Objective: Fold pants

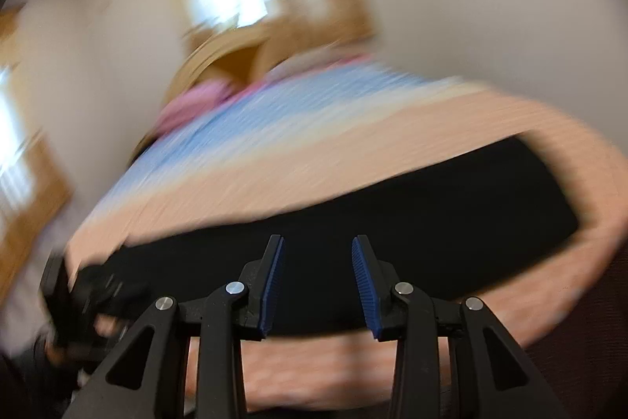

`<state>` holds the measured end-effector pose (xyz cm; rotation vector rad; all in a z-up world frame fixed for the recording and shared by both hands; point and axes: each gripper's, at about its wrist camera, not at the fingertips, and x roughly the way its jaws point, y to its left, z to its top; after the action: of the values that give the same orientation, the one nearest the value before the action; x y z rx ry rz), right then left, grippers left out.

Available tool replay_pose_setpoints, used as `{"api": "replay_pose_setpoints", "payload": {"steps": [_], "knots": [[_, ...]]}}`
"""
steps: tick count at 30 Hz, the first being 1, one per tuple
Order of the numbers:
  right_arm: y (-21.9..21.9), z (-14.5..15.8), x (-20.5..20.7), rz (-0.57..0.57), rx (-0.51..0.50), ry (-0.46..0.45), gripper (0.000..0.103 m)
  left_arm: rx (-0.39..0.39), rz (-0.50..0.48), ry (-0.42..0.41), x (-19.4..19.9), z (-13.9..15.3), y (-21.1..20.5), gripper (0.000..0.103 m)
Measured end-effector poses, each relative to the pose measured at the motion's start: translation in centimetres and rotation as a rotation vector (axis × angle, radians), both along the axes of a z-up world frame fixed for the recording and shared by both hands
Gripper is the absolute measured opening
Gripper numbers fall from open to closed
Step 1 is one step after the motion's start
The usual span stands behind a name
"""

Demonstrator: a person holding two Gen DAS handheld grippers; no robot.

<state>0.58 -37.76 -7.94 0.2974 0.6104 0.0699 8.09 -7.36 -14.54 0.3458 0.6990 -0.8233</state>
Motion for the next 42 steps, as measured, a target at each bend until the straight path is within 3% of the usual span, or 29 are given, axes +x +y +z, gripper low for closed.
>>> {"api": "replay_pose_setpoints", "payload": {"steps": [4, 7, 9, 12, 15, 17, 19, 23, 30, 37, 42], "knots": [[6.3, -3.0, 2.3, 0.207, -0.017, 0.092, 0.037, -0.039, -0.005, 0.025, -0.3, -0.2, 1.7, 0.065], [9.0, -6.0, 3.9, 0.269, -0.101, 0.255, 0.038, -0.022, -0.025, 0.001, -1.2, -0.2, 1.7, 0.067], [9.2, -5.8, 3.6, 0.275, -0.129, 0.239, 0.038, -0.037, -0.015, 0.010, -1.3, 0.1, 2.1, 0.067], [8.9, -4.6, 4.2, 0.310, -0.053, 0.243, 0.037, -0.080, 0.035, -0.005, -0.8, 0.9, 4.0, 0.069], [10.6, -2.5, 5.7, 0.333, -0.071, 0.184, 0.038, -0.087, 0.137, -0.035, 0.6, 0.8, 6.8, 0.079], [12.1, -1.4, 7.3, 0.356, -0.069, 0.163, 0.038, -0.085, 0.195, 0.011, 1.8, -0.1, 8.2, 0.079], [13.8, -0.3, 9.4, 0.382, -0.052, 0.142, 0.037, -0.120, 0.199, 0.049, 1.9, -0.8, 9.1, 0.079], [18.6, 1.2, 13.7, 0.446, 0.031, 0.149, 0.037, -0.112, 0.164, 0.031, -0.1, -1.1, 9.2, 0.082], [26.9, -0.5, 23.0, 0.512, 0.145, 0.327, 0.037, -0.258, 0.267, 0.003, 0.2, 0.6, 13.2, 0.082], [31.5, -3.9, 27.2, 0.538, 0.221, 0.462, 0.037, -0.193, 0.450, -0.075, 1.0, -0.1, 16.8, 0.083], [34.0, -6.3, 27.9, 0.564, 0.233, 0.582, 0.037, -0.182, 0.508, -0.013, 1.6, -1.9, 18.0, 0.083]]}}
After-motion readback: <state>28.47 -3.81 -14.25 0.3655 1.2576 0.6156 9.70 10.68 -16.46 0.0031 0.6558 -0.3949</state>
